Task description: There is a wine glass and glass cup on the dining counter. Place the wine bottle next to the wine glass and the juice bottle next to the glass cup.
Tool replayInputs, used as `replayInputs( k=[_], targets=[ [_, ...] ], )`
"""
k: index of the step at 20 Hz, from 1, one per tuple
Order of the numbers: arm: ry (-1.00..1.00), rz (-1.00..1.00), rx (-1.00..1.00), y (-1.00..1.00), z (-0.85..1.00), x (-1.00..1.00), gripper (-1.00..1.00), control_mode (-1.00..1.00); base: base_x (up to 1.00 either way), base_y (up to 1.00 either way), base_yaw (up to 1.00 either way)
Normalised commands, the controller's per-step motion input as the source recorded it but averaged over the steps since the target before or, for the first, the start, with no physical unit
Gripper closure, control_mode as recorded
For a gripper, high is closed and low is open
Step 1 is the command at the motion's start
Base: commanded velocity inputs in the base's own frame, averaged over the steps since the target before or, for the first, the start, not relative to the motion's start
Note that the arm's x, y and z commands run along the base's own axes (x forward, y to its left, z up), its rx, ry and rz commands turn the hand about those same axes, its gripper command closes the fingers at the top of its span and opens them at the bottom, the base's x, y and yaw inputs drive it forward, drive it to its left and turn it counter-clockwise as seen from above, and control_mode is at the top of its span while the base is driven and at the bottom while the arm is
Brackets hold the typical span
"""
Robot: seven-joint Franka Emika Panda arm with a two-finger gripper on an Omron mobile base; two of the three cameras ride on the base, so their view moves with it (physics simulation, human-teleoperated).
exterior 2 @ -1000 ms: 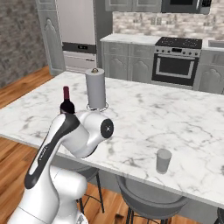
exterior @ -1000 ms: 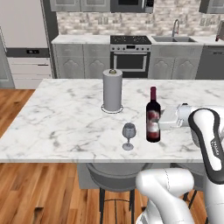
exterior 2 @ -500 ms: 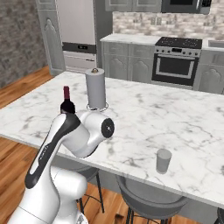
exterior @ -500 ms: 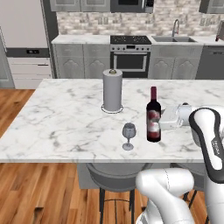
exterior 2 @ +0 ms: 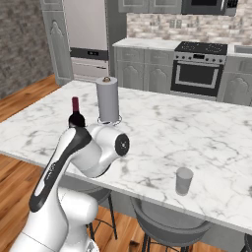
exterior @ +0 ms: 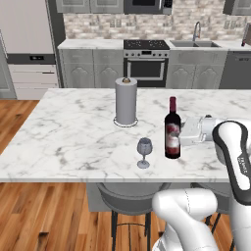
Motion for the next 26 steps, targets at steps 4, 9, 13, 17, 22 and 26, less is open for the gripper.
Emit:
replayInputs(
  k=[4,9,13,17,22,26],
  targets=[
    [0.00,0.10,0.02,-0.19,0.00,0.17,1.00,-1.00,0.00,0.00,0.00],
    [0.00,0.10,0.00,-0.25,-0.08,0.15,1.00,-1.00,0.00,0.00,0.00],
    [0.00,0.07,0.00,-0.15,-0.18,0.18,1.00,-1.00,0.00,0.00,0.00],
    [-0.01,0.05,0.00,-0.17,-0.33,0.03,1.00,-1.00,0.00,0.00,0.00],
    [-0.11,-0.02,-0.01,-0.02,-0.32,0.04,1.00,-1.00,0.00,0.00,0.00],
    [-0.16,-0.13,-0.02,0.03,-0.28,0.12,1.00,-1.00,0.00,0.00,0.00]
  ],
)
